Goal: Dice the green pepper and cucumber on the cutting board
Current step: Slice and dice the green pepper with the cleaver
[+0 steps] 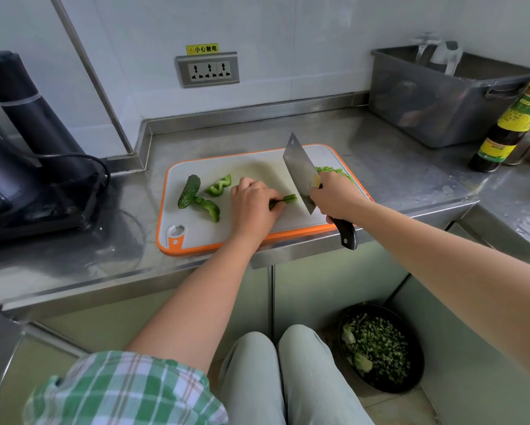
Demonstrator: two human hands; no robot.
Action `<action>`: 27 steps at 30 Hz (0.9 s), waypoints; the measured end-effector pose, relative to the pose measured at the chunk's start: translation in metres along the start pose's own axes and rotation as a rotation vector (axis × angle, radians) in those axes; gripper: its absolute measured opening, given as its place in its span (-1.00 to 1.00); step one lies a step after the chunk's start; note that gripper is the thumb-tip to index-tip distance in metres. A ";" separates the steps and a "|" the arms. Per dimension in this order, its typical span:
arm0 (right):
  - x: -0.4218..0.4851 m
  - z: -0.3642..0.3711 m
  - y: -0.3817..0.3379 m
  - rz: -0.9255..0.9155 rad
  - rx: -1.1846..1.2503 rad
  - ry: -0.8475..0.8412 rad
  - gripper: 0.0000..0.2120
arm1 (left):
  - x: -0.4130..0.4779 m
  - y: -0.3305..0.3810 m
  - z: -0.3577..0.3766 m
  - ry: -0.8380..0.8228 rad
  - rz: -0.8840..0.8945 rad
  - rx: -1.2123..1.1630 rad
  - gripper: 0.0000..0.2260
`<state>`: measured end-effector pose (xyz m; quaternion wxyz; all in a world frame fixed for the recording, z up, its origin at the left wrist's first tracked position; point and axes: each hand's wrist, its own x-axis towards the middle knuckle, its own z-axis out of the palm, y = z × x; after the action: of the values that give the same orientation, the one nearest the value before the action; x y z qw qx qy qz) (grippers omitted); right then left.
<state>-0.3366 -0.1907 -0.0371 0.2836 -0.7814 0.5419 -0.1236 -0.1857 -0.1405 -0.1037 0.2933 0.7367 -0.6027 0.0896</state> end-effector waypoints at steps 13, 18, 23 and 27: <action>0.002 0.002 -0.004 -0.002 -0.063 -0.063 -0.89 | -0.001 0.001 0.000 -0.003 -0.006 -0.039 -0.89; 0.001 -0.002 -0.003 0.005 0.025 -0.030 -0.94 | -0.001 0.000 -0.001 0.006 0.005 -0.016 -0.88; -0.002 -0.008 -0.007 0.012 -0.061 -0.107 -0.96 | -0.001 0.000 0.000 0.005 0.000 -0.019 -0.89; 0.000 -0.002 -0.009 0.007 -0.079 -0.109 -0.90 | -0.001 0.000 -0.001 -0.006 -0.003 -0.033 -0.88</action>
<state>-0.3305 -0.1888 -0.0305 0.2822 -0.7955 0.5330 -0.0584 -0.1861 -0.1393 -0.1033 0.3038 0.7328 -0.6039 0.0771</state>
